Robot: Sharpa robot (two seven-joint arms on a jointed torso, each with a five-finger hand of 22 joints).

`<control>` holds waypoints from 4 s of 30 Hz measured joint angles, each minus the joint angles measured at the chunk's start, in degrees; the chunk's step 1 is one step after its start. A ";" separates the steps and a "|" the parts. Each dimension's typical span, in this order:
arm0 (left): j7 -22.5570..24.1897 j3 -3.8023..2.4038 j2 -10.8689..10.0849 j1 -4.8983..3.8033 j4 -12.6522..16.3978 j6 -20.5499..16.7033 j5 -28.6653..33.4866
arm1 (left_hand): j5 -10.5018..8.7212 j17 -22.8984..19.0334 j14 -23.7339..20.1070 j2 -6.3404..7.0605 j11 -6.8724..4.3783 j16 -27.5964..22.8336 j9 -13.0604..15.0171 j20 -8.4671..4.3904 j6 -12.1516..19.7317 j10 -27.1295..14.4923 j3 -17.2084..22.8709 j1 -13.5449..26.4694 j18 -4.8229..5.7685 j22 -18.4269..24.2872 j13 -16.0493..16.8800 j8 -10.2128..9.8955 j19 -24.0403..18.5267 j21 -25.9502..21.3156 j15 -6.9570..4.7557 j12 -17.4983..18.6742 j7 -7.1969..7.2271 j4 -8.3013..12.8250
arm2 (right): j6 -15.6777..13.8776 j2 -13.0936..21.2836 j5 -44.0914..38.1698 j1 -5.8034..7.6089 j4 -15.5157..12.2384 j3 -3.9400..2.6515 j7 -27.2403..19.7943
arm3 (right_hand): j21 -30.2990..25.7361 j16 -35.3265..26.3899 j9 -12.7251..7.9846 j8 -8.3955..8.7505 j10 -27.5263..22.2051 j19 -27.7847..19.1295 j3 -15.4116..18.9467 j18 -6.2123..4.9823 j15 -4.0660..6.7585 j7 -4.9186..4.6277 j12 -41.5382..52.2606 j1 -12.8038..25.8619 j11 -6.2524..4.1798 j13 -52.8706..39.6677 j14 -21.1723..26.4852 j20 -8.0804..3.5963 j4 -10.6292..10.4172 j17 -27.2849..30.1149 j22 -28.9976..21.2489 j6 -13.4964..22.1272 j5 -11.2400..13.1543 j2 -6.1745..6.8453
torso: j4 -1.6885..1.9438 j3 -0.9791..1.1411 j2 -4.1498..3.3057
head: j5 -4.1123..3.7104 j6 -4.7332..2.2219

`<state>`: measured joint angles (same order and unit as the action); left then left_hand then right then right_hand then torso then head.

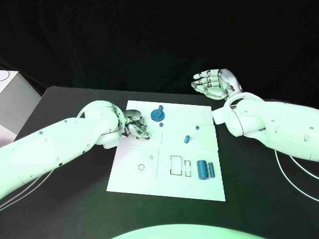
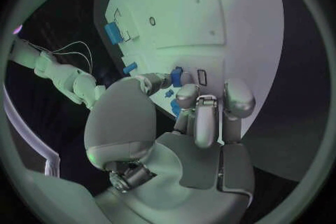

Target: Assemble the parts on the task board

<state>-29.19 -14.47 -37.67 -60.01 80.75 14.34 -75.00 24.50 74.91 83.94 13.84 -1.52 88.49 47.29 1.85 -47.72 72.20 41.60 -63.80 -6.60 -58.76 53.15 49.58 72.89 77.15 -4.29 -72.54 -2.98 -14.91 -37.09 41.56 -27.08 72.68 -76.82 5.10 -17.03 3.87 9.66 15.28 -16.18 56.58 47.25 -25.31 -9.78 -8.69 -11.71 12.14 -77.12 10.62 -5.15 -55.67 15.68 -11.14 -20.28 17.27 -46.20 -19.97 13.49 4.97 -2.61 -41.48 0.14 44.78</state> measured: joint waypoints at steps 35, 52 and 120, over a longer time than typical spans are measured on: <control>-0.42 0.01 0.73 0.06 -0.36 0.59 0.05 | -0.83 0.00 0.01 -0.94 -1.31 0.44 2.39 -1.14 -1.90 2.58 1.11 4.67 0.00 -1.44 2.01 1.53 1.14 0.19 -1.24 -0.86 0.98 4.59 | 0.54 0.09 0.29 0.03 -0.02 0.00 0.16 | 0.00 -0.58 -0.19 0.00 -0.21 -0.21 0.25 0.01 -0.21 0.03 -0.22 0.53 0.21 0.51 0.21 0.21 0.24 0.59 -0.68 0.37 0.00 -0.07 | -0.03 0.09 0.01 | -0.05 0.30; -0.44 0.02 1.00 0.08 -0.69 0.38 0.14 | -1.42 0.00 0.01 -1.69 -1.31 0.44 3.12 -1.34 -3.03 2.59 -2.87 6.00 0.00 -1.43 2.18 1.55 1.34 0.19 -1.23 -0.85 2.29 4.26 | 0.76 0.05 0.35 0.03 0.07 0.01 0.21 | 0.00 -0.89 -0.25 0.00 -0.21 -0.21 0.33 0.01 -0.21 0.03 -0.22 0.83 0.20 0.74 0.20 0.21 0.32 0.92 -1.03 0.37 0.00 -0.37 | 0.02 0.03 0.01 | -0.20 -0.01; -0.38 -2.21 0.25 0.45 0.91 -0.48 0.00 | -9.04 0.00 0.00 -2.78 -1.31 0.65 3.90 -1.42 -3.69 2.58 -17.10 5.66 0.00 -1.70 2.53 -0.02 1.65 0.18 -1.22 -0.85 2.49 -1.77 | 1.05 0.51 0.42 -0.03 0.13 0.01 0.25 | 0.00 -1.73 -0.48 -0.21 -0.42 -1.23 0.64 0.01 -0.83 0.10 -0.22 1.06 0.42 1.23 0.82 0.40 0.63 1.95 -2.16 0.72 0.01 -0.61 | -0.01 0.03 0.03 | -0.40 -0.24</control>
<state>-29.57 -16.67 -37.42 -59.56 81.65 13.86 -75.00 15.47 74.91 83.94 11.06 -2.83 89.15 51.19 0.43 -51.41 74.77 24.50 -58.14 -6.61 -60.46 55.68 49.57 74.53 77.33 -5.51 -73.39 -0.49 -16.68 -36.04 42.07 -26.66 72.65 -76.69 5.11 -16.77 3.87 7.93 14.79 -16.39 56.16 46.02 -24.67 -9.76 -9.52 -11.61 11.92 -76.07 11.03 -3.92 -54.84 16.08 -10.51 -18.33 15.11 -45.48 -19.96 12.88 4.95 -2.59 -41.45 -0.26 44.54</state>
